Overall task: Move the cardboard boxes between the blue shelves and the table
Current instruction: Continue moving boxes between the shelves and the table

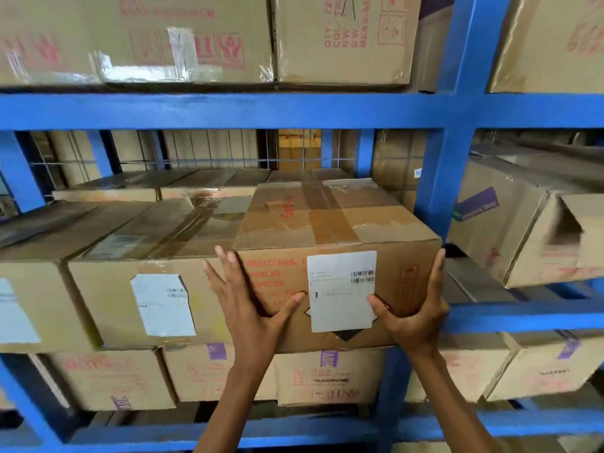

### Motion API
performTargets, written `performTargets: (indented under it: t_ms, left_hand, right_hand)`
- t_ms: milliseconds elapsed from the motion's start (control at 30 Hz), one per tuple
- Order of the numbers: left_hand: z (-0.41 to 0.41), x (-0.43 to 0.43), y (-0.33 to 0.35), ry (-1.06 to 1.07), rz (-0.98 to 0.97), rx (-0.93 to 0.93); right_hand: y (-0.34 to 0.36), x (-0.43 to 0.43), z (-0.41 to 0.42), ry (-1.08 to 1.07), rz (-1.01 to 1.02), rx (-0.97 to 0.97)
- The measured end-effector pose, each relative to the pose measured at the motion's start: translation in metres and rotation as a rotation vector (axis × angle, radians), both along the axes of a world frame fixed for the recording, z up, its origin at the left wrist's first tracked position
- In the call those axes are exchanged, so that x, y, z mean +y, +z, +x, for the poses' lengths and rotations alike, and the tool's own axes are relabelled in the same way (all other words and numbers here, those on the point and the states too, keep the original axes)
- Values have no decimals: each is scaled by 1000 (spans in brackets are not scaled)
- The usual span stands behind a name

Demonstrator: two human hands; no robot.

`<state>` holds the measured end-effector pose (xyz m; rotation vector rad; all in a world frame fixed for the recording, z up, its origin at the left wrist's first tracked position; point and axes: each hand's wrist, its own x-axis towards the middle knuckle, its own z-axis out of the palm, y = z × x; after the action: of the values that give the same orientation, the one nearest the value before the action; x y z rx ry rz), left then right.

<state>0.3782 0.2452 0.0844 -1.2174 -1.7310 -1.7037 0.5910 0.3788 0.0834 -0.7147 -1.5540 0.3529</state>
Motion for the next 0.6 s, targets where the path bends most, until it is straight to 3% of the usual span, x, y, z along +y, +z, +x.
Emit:
performTargets:
  t_ms: [133, 233, 367, 500, 600]
  left_hand:
    - [-25, 41, -8, 221, -123, 65]
    - [-32, 65, -21, 367, -252, 138]
    - [-28, 78, -44, 402, -306, 173]
    - [-26, 79, -54, 387, -276, 147]
    - [-23, 77, -54, 329, -231, 175]
  right_hand:
    - [-9, 38, -26, 10, 10, -64]
    - [-26, 56, -42, 49, -99, -95]
    - [-52, 63, -39, 71, -198, -141]
    - [-52, 63, -41, -7, -109, -241]
    - [-60, 58, -50, -193, 141, -248]
